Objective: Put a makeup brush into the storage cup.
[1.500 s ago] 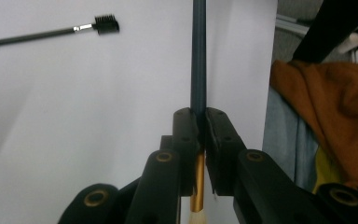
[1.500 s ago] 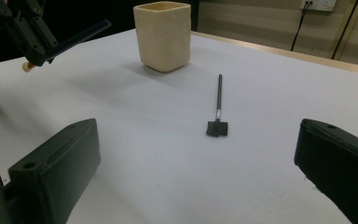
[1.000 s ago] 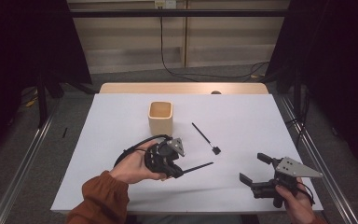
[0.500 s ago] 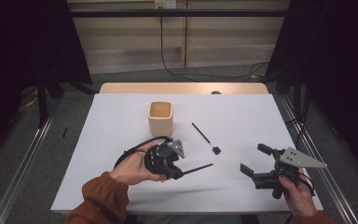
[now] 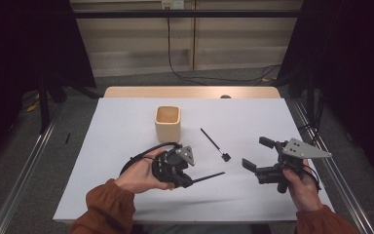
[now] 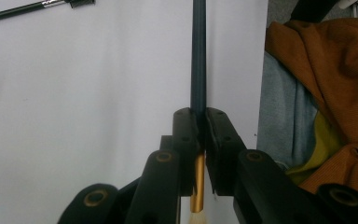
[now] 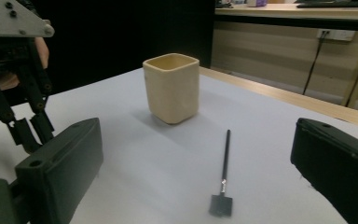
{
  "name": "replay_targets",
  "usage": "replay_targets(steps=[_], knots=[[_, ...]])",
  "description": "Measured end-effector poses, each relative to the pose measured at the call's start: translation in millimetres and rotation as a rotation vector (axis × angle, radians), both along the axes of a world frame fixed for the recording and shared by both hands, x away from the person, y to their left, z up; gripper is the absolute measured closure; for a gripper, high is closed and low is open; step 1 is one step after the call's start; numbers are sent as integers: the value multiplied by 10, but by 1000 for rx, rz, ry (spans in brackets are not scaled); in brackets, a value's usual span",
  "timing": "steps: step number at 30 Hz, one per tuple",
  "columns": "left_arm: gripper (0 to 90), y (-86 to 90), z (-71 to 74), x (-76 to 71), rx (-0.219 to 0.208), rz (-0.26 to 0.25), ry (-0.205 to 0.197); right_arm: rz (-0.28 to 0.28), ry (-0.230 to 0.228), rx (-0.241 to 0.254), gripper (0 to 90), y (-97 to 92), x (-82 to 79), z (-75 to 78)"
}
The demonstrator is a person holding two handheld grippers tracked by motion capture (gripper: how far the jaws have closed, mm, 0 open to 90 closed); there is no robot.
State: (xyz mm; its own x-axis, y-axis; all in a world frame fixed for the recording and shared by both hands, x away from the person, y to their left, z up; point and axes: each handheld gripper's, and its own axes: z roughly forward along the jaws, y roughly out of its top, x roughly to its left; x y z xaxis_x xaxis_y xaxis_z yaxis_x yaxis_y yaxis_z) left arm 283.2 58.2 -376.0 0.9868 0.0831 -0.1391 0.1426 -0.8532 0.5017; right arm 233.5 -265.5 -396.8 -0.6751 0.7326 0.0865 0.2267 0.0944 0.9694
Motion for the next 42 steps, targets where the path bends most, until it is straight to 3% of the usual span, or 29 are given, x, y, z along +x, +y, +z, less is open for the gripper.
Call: replay_targets(steps=[8, 16, 19, 22, 26, 32, 39, 42], knots=[[833, -8, -17, 12, 13, -9, 3, 78, -4, -47, 11, 141, 61, 50], [833, -41, -3, -20, 25, -19, -1, 155, 48, -73, 12, 308, 119, 117], [833, -51, 19, -33, 23, -22, -4, 196, 57, -92, 12, 362, 133, 170], [833, -45, 30, -42, 34, -29, -3, 256, 95, -109, 12, 409, 164, 204], [833, -38, 23, -40, 47, -37, 0, 335, 166, -162, 15, 470, 216, 219], [833, -63, -27, -42, 56, -46, 9, 409, 236, -244, 13, 538, 257, 218], [833, -101, -68, -32, 69, -62, 17, 488, 264, -345, 16, 611, 302, 195], [833, -120, -74, -33, 80, -67, 18, 542, 272, -354, 11, 649, 324, 185]])
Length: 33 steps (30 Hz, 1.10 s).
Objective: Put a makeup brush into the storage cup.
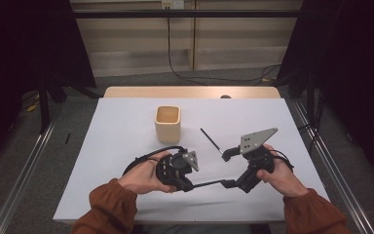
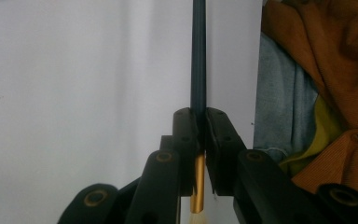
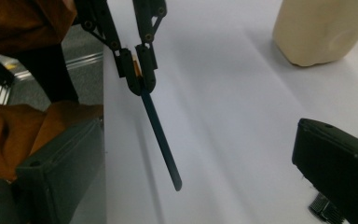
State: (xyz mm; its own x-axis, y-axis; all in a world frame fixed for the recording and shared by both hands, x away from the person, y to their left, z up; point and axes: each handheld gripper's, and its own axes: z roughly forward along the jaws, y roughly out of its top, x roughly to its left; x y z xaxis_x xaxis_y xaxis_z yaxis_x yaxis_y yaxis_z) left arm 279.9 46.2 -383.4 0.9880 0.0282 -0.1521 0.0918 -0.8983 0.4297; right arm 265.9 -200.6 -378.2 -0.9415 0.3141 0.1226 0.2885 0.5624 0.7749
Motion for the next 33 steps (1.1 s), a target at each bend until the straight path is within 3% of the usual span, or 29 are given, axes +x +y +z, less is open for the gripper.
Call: replay_targets(steps=[2, 7, 17, 20, 28, 29, 33], knots=[[833, -4, -12, -1, 7, -4, -4, 28, -1, -53, 20, 45, 6, -5], [833, -13, -25, -4, 17, -10, 0, 77, 32, -119, 39, 120, 24, -16], [833, -20, -44, -36, 37, -29, -1, 173, 88, -305, 183, 231, 65, -149], [833, -29, -53, -34, 44, -39, -1, 175, 112, -355, 206, 242, 57, -206], [833, -44, -77, -43, 50, -37, 5, 188, 160, -381, 328, 262, 90, -237], [833, -45, -76, -40, 53, -40, 8, 189, 142, -381, 337, 270, 100, -241], [833, -53, -90, -40, 60, -45, 5, 215, 157, -393, 442, 305, 90, -262]])
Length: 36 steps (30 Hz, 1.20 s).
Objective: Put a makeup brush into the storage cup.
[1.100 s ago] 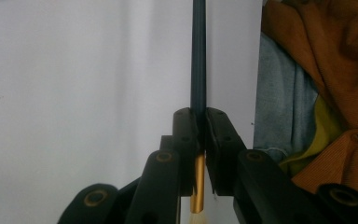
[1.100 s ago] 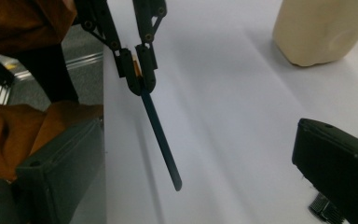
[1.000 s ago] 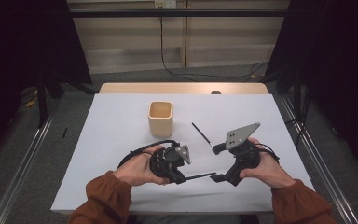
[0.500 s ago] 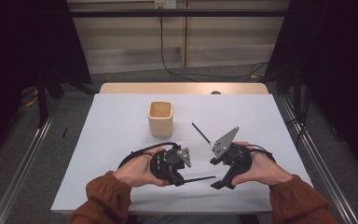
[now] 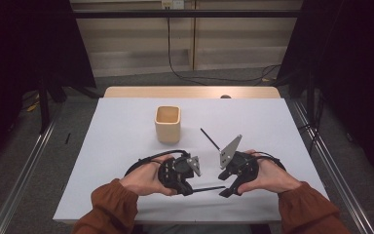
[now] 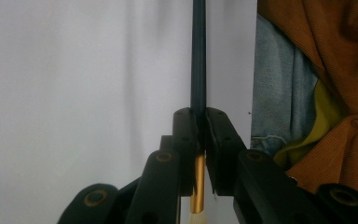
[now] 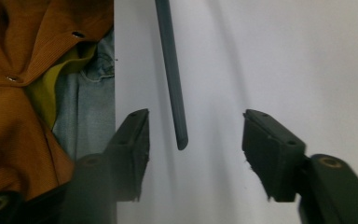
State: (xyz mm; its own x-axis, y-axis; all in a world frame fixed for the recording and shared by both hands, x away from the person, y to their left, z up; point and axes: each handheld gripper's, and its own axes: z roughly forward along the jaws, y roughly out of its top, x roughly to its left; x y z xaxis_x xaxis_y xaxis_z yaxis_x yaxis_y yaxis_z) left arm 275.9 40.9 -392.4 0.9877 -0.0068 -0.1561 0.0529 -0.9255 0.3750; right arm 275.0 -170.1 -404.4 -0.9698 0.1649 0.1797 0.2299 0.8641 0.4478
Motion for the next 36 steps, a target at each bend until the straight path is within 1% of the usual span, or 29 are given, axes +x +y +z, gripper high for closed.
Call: replay_targets(steps=[3, 4, 5, 6, 7, 12, 13, 14, 15, 17, 18, 19, 20, 22, 23, 24, 26, 27, 30, 31, 33, 35, 36], knots=[[833, -3, -6, 1, 4, 2, -2, 26, -6, 6, 495, 33, 0, -13], [833, -6, -7, -2, -1, 4, 2, 30, -9, 8, 503, 42, -5, -14], [833, -10, -10, -3, 1, 0, -1, 29, -6, 7, 517, 49, -7, -13], [833, -12, -13, -7, -2, 7, -1, 29, -6, 7, 525, 57, -8, -14], [833, -12, -13, -1, 3, -1, -2, 36, -12, 12, 536, 64, -5, -20], [833, -11, -26, 1, -1, 10, 6, 31, 7, 9, 587, 76, 3, -34], [833, -11, -27, 4, 5, 1, 8, 39, 1, 14, 591, 79, 9, -40], [833, -13, -28, 10, 10, -6, 2, 42, 6, 12, 600, 91, 7, -43], [832, -14, -32, 6, 1, 10, 5, 42, 8, 8, 606, 106, 0, -49], [833, -14, -38, 6, 1, 8, 7, 51, 17, 1, 621, 136, -7, -68], [833, -14, -37, 4, 0, 7, 7, 45, 17, -3, 637, 147, -10, -72], [833, -14, -35, 5, 3, 1, 5, 54, 17, 8, 646, 153, -5, -79], [833, -15, -33, 4, 5, -3, 3, 55, 19, 7, 648, 159, -5, -83], [833, -21, -37, -6, 3, 6, 10, 61, 15, 15, 668, 170, -1, -95], [833, -22, -38, -5, 3, 8, 10, 72, 20, 19, 675, 175, -3, -103], [833, -22, -41, -2, 2, 4, 12, 68, 28, 15, 684, 180, -10, -103], [833, -23, -46, -5, 1, 6, 9, 67, 50, 6, 715, 193, -30, -109], [833, -24, -46, -7, -1, 7, 12, 68, 50, 4, 731, 196, -31, -113], [833, -30, -45, -3, 7, -16, 2, 74, 57, 11, 780, 197, -25, -123], [833, -33, -53, -7, 3, -8, 4, 75, 60, 12, 805, 196, -25, -123], [833, -30, -59, -6, 1, -11, 12, 87, 65, 17, 842, 199, -26, -122], [832, -32, -64, -5, 2, -12, 5, 98, 66, 21, 848, 199, -24, -130], [832, -33, -67, -7, -2, -10, 6, 94, 58, 16, 849, 201, -27, -132]])
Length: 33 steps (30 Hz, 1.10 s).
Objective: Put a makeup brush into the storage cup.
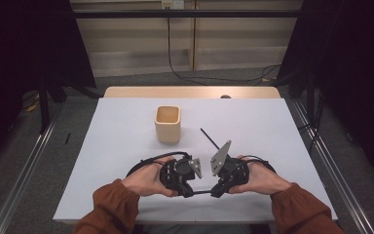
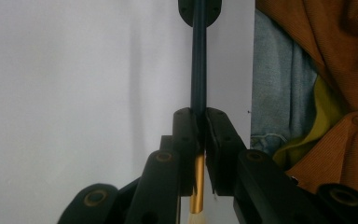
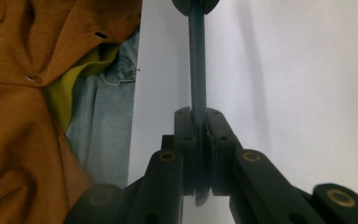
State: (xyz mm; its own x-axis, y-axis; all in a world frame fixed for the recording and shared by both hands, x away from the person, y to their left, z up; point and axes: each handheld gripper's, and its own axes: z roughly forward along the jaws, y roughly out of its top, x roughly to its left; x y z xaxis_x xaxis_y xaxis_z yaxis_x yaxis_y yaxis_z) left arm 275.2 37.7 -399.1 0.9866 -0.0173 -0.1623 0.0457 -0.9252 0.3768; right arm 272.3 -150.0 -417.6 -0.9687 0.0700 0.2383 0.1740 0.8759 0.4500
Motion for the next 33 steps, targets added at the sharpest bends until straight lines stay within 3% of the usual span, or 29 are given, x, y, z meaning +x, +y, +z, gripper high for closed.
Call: replay_targets(steps=[8, 15, 19, 21, 27, 29, 33], knots=[[830, 19, 14, 7, -13, 5, 1, 19, -60, 31, 852, -7, -5, -3], [793, 49, 37, 56, -39, 22, 3, 5, -68, 51, 853, -46, 4, 8], [698, 81, 54, 54, -80, 71, -11, 8, -61, 53, 852, -57, -2, 17], [652, 94, 61, 64, -80, 84, -22, 6, -56, 53, 853, -60, -3, 15], [380, 116, 54, 105, -94, 147, -52, -10, -65, 58, 852, -85, 18, 11], [355, 130, 60, 114, -110, 160, -69, -13, -55, 50, 852, -92, 11, 15], [217, 158, 86, 156, -146, 201, -76, -32, -52, 46, 852, -105, 15, 17]])
